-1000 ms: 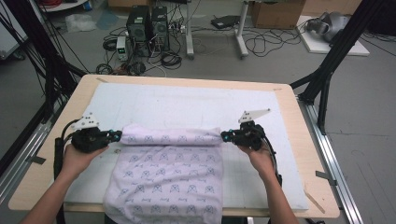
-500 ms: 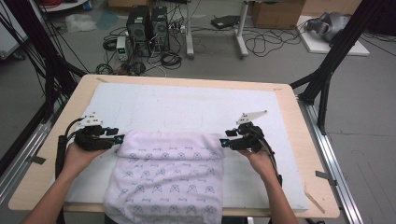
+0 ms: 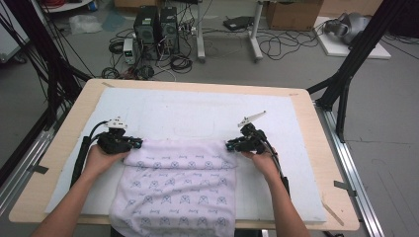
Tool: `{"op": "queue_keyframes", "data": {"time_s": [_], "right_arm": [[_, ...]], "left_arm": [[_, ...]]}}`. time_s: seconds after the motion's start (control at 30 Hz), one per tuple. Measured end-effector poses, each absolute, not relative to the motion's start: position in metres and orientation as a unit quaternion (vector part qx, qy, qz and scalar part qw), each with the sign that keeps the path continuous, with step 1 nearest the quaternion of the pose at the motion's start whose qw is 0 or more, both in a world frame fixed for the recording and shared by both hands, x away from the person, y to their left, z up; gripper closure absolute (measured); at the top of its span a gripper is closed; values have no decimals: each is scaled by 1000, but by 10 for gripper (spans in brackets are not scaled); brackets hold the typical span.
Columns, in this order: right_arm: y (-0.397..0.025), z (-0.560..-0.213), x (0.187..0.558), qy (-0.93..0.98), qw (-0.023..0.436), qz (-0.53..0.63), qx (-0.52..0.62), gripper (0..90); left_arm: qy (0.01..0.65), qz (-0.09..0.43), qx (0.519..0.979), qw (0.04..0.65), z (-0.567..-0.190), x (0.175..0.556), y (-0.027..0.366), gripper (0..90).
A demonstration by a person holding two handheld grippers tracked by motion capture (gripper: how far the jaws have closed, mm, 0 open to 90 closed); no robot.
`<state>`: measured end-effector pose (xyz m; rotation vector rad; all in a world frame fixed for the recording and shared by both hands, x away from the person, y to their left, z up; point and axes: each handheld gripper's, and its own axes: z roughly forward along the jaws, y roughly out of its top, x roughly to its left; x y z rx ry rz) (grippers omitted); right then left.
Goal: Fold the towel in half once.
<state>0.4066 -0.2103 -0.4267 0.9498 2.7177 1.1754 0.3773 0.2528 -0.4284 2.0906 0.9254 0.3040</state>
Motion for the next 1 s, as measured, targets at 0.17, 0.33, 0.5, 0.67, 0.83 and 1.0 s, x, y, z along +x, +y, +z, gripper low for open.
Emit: {"op": "queue_keyframes", "data": {"time_s": [0.17,0.33,0.5,0.67,0.83,1.0], "right_arm": [[-211,-404,398,867,45,402,290,818],[-213,-389,385,866,59,416,272,818],[-216,-379,372,864,76,426,258,817],[-217,-380,366,863,76,430,253,802],[-220,-388,361,863,73,429,256,786],[-219,-392,351,869,72,422,248,790]], "left_arm": [[363,144,812,434,-412,372,258,819],[356,155,799,460,-395,364,265,812],[343,163,800,465,-390,355,267,810],[335,168,802,464,-393,345,269,824],[329,160,805,466,-401,334,266,823],[323,147,817,454,-415,319,266,824]]}}
